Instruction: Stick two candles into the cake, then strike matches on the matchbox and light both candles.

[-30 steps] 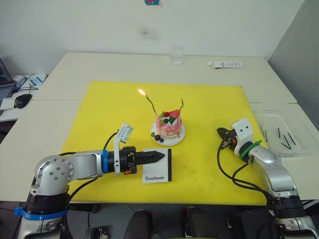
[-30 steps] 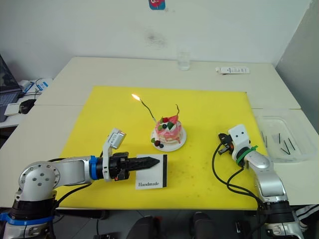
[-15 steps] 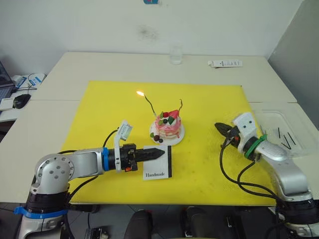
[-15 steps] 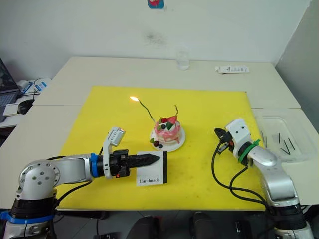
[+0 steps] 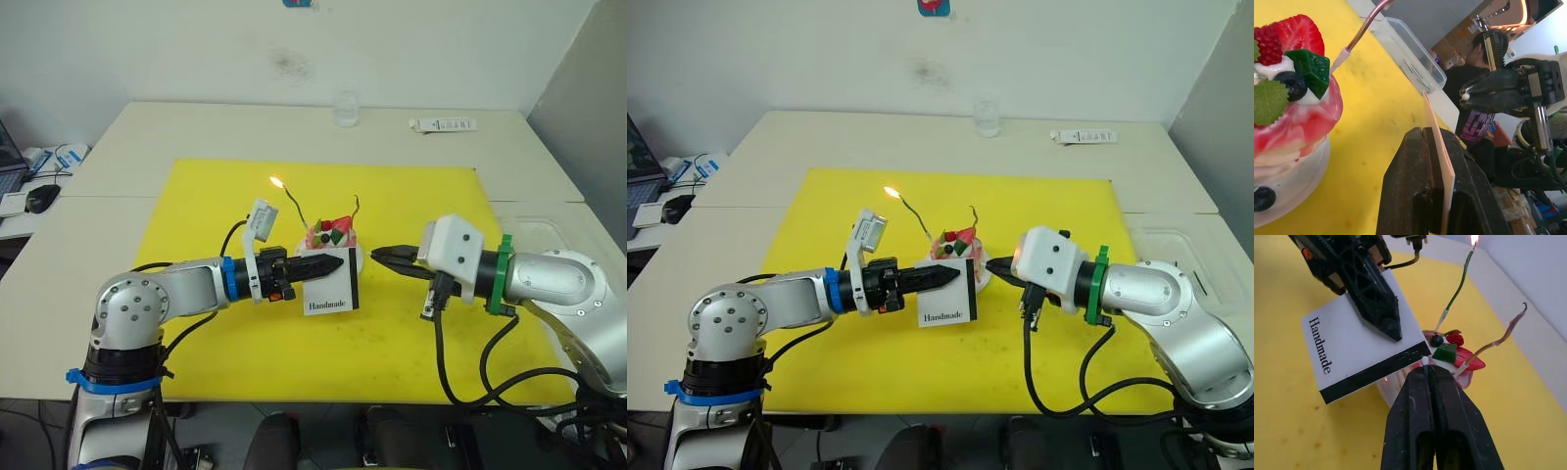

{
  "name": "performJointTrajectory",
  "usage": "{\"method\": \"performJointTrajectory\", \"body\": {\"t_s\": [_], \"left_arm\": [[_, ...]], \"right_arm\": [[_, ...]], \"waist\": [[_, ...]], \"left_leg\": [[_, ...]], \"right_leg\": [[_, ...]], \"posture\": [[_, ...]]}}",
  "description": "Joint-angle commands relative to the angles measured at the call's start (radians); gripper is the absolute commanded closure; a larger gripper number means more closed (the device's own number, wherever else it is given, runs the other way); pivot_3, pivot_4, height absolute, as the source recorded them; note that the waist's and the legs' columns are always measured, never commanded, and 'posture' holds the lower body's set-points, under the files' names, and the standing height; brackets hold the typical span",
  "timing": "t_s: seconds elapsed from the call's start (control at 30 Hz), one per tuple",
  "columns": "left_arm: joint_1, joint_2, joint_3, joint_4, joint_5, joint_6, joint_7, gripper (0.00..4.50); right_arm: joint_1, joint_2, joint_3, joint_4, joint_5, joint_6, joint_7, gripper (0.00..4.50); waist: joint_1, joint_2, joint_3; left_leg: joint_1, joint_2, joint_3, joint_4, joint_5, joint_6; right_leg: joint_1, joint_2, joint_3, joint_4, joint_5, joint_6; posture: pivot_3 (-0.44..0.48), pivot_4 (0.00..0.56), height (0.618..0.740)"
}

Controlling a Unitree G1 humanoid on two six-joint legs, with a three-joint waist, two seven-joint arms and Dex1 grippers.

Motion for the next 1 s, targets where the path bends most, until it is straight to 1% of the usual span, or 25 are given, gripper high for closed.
{"method": "performJointTrajectory", "body": {"t_s": [0.03, 0.3, 0.5, 0.7, 1.0], "left_arm": [[-0.024, -0.004, 0.003, -0.018, 0.005, -0.019, 0.002, 4.5], [-0.036, -0.005, -0.003, -0.026, 0.024, -0.027, -0.006, 4.5], [-0.032, -0.003, -0.014, -0.045, 0.031, -0.033, -0.012, 4.5], [-0.025, -0.006, -0.018, -0.058, 0.041, -0.036, -0.012, 4.5], [-0.023, -0.009, -0.035, -0.072, 0.088, -0.049, -0.033, 4.5]], "right_arm": [[-0.042, -0.003, 0.031, -0.007, -0.046, -0.039, -0.001, 4.47], [-0.054, -0.01, 0.093, 0.045, -0.152, -0.12, 0.013, 4.47], [-0.064, 0.004, 0.113, 0.09, -0.203, -0.176, 0.033, 4.47], [-0.074, 0.017, 0.114, 0.113, -0.222, -0.209, 0.052, 4.47], [-0.069, 0.023, 0.116, 0.127, -0.243, -0.246, 0.087, 4.47]], "waist": [[0.0, 0.0, 0.0], [0.001, 0.0, 0.0], [0.0, 0.0, 0.0], [0.001, 0.0, 0.0], [0.001, 0.0, 0.0]], "left_leg": [[0.0, 0.0, 0.0, 0.0, 0.0, 0.0], [0.0, 0.0, 0.0, 0.0, 0.0, 0.0], [0.0, 0.0, 0.0, 0.0, 0.0, 0.0], [0.0, 0.0, 0.0, 0.0, 0.0, 0.0], [0.0, 0.0, 0.0, 0.0, 0.0, 0.0]], "right_leg": [[0.0, 0.0, 0.0, 0.0, 0.0, 0.0], [0.0, 0.0, 0.0, 0.0, 0.0, 0.0], [0.0, 0.0, 0.0, 0.0, 0.0, 0.0], [0.0, 0.0, 0.0, 0.0, 0.0, 0.0], [0.0, 0.0, 0.0, 0.0, 0.0, 0.0]], "posture": [[0.0, 0.15, 0.74], [0.0, 0.15, 0.74], [0.0, 0.15, 0.74], [0.0, 0.15, 0.74], [0.0, 0.15, 0.74]]}}
